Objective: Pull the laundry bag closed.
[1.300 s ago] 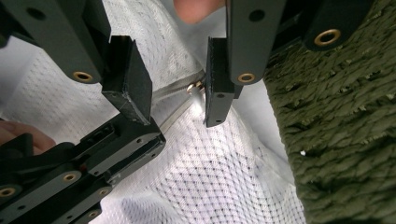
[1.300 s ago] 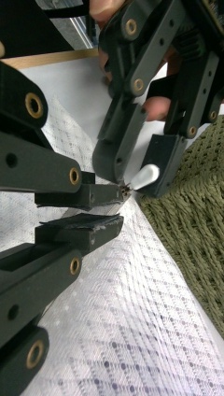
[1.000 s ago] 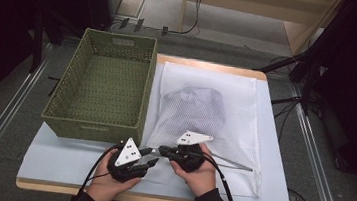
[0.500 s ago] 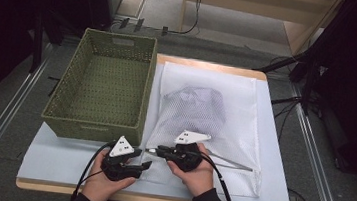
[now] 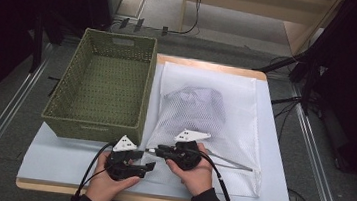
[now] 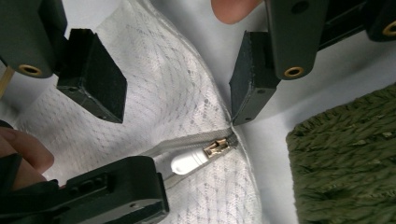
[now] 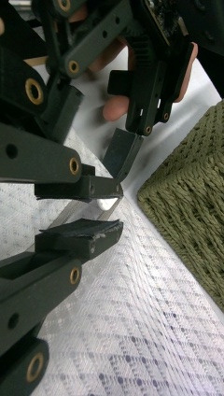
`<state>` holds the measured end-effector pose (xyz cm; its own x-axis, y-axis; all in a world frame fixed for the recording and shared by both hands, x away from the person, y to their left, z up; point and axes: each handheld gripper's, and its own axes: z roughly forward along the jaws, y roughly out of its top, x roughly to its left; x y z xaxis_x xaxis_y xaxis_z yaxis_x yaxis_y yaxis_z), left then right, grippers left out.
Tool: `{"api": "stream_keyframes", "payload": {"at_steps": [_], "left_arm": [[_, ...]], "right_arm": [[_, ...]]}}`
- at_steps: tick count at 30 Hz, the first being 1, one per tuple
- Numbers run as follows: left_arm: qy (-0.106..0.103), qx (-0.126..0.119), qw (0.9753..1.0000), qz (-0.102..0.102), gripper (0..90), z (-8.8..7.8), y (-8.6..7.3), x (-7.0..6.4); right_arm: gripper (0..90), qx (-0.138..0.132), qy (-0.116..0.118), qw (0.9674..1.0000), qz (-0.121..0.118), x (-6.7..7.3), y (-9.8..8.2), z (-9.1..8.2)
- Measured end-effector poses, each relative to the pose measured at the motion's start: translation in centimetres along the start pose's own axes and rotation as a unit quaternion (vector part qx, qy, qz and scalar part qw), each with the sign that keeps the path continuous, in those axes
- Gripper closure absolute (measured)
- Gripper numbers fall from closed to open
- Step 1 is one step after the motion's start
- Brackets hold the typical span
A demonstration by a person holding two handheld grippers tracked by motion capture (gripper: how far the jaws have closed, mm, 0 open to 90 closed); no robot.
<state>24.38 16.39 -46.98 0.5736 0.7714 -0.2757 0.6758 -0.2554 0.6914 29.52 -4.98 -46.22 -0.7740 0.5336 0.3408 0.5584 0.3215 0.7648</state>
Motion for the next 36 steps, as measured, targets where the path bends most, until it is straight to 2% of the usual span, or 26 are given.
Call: {"api": "stream_keyframes", "payload": {"at_steps": [2, 4, 8, 13, 17, 25, 30, 36], "left_arm": [[0.002, -0.002, 1.0, 0.006, 38.6, 0.0, -0.1, 0.0], [0.001, -0.003, 1.0, 0.007, 39.6, 0.0, -0.1, 0.0], [0.007, -0.004, 0.9995, 0.03, 41.0, 0.1, -0.3, -0.4], [0.009, -0.005, 0.9992, 0.039, 42.3, 0.2, -0.3, -0.6], [0.01, -0.008, 0.999, 0.044, 43.6, 0.1, -0.4, -0.7], [0.006, -0.01, 0.9992, 0.039, 42.2, 0.1, -0.4, -0.5], [0.003, -0.011, 0.9993, 0.035, 40.0, 0.1, -0.3, -0.4], [-0.019, -0.022, 0.9992, 0.029, 41.1, 0.3, -0.2, -0.4]], "right_arm": [[77.0, 0.0, 0.004, 1.0, 0.002, 0.0, 0.0, 0.2], [71.8, 0.003, 0.006, 1.0, 0.002, 0.1, 0.0, 0.5], [70.4, 0.009, 0.012, 0.9998, 0.013, 0.1, 0.2, 1.0], [80.9, 0.023, 0.026, 0.9993, 0.014, 0.4, 0.1, 1.5], [83.2, 0.02, 0.028, 0.9993, 0.014, 0.5, 0.1, 1.5], [84.4, 0.006, 0.036, 0.9992, 0.017, 0.5, 0.2, 1.0], [85.2, -0.009, 0.04, 0.9991, 0.006, 0.6, 0.3, 0.3], [87.9, -0.025, 0.048, 0.9985, -0.001, 0.6, 0.3, -0.6]]}}
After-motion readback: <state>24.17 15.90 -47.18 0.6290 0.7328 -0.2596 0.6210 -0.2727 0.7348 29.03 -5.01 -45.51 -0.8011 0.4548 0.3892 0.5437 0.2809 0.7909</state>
